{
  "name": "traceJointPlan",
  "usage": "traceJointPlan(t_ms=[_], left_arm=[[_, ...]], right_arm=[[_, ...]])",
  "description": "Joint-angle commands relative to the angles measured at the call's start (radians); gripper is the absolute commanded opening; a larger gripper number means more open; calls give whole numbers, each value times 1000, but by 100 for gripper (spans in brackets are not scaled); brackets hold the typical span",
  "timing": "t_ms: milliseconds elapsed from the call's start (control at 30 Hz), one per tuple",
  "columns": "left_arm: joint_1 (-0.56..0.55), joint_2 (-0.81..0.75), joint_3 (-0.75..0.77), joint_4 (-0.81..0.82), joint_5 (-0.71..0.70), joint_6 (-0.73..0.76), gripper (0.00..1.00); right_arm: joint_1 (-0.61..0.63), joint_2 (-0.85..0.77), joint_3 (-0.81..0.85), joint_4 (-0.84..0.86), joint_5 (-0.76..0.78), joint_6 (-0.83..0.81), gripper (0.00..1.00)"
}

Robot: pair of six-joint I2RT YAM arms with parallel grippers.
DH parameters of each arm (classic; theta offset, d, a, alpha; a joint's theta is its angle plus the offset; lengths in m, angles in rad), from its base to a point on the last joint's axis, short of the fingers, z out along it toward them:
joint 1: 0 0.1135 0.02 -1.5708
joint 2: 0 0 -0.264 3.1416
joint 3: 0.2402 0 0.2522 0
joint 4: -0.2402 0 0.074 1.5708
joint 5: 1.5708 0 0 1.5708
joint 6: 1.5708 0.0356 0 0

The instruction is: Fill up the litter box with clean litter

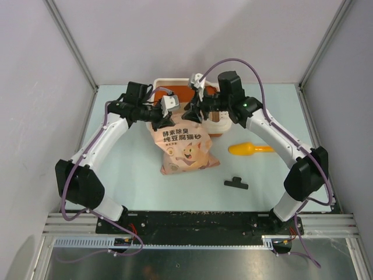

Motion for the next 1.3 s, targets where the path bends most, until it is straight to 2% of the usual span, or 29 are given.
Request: traceJointPlan(t_ms=[0,33,67,167,300,367,533,700,967,1267], left_arm=[[-8,-37,26,-16,39,39,0],[-8,-50,20,-17,43,26,0],[-7,-69,9,-16,51,12,0],[-8,-106,14,-16,68,-66,0],[-8,-169,-1,5,78,-151,0],[-8,-197,-29,28,86,-186,0],[-10,-263,-81,62,80,-244,0],[-19,-295,-127,91,82,-278,0],[-34,-321,-159,113,85,-312,0],[-47,-344,-179,136,68,-335,0]], right_arm=[[-59,-77,14,47,246,225,52],[-73,-77,36,19,266,256,56],[-82,-79,34,-24,259,254,64],[-87,-115,11,-96,341,215,100],[-56,-64,128,-338,469,240,100],[-56,-24,173,-465,467,271,99],[-56,-4,187,-577,452,357,100],[-37,-16,133,-569,430,383,100],[-19,22,139,-549,430,408,100],[25,95,136,-526,559,454,100]])
